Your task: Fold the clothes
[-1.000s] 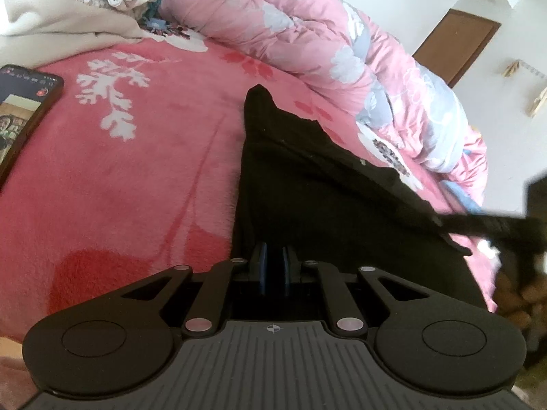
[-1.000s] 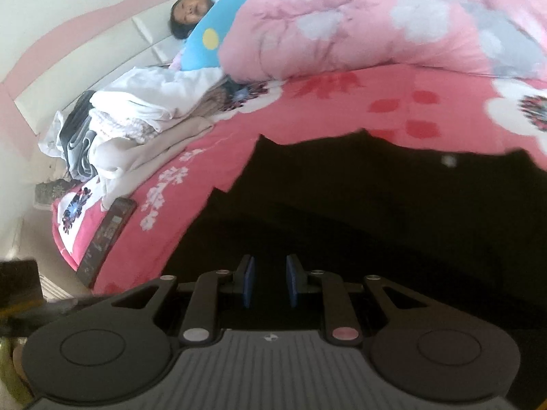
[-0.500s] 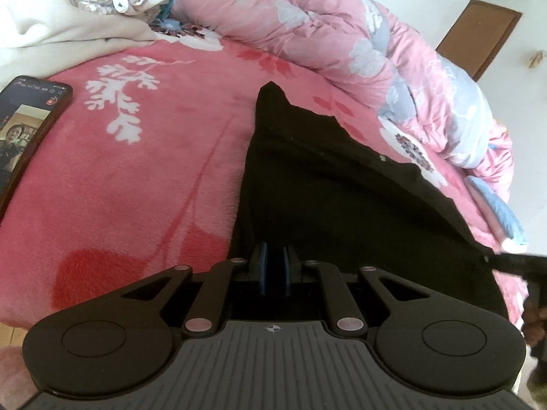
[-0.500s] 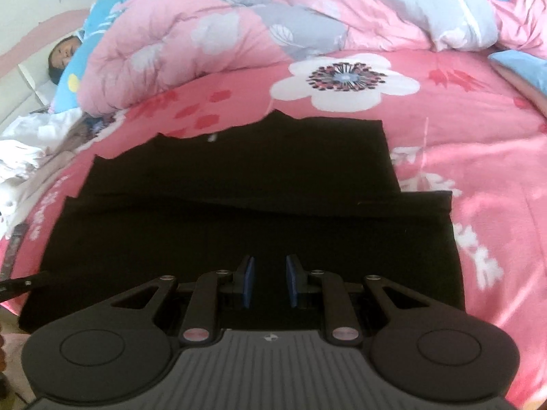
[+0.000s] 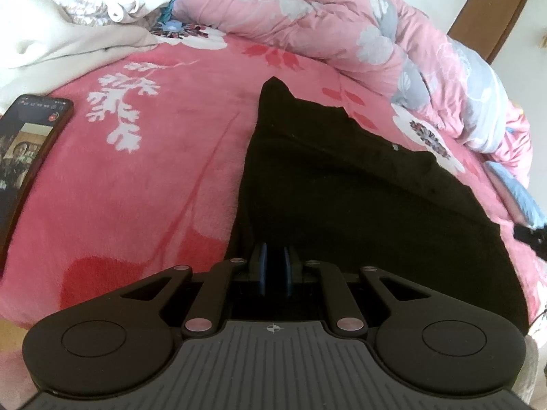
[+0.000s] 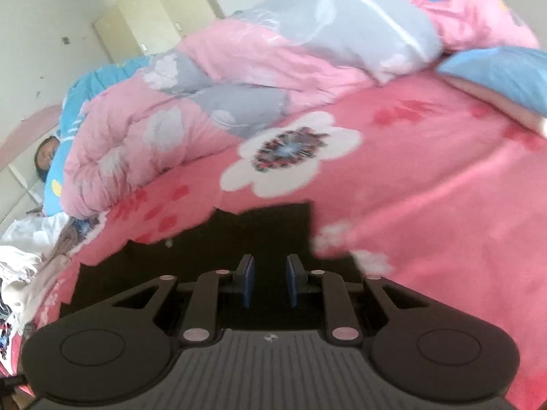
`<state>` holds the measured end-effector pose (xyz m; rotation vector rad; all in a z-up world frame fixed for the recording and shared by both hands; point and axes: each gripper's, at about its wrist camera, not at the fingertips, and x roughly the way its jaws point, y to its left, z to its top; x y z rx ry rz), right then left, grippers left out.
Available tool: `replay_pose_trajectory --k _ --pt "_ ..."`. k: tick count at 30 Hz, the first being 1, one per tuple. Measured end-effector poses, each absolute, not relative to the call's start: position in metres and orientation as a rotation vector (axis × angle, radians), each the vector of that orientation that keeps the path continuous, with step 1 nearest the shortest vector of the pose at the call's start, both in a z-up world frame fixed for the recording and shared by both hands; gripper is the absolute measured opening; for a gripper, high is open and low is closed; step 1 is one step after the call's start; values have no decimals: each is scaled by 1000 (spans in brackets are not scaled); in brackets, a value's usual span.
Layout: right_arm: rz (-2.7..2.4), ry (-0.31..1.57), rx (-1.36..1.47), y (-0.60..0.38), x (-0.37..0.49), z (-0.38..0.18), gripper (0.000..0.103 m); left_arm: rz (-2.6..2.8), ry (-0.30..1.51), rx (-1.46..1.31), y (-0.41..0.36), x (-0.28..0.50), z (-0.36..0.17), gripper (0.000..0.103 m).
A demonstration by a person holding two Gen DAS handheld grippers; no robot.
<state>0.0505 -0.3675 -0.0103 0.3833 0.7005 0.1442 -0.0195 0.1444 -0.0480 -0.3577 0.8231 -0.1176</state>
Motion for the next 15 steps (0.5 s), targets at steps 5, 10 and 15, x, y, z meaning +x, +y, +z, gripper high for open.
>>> replay_pose_trajectory --k 5,10,15 --pt "59 733 451 -404 33 -21 22 -62 863 -297 150 -19 -17 11" --pt "71 715 531 -428 26 -20 22 63 772 -133 177 -31 57 24" --pt "102 704 539 -435 27 -20 23 197 669 64 192 -33 109 51"
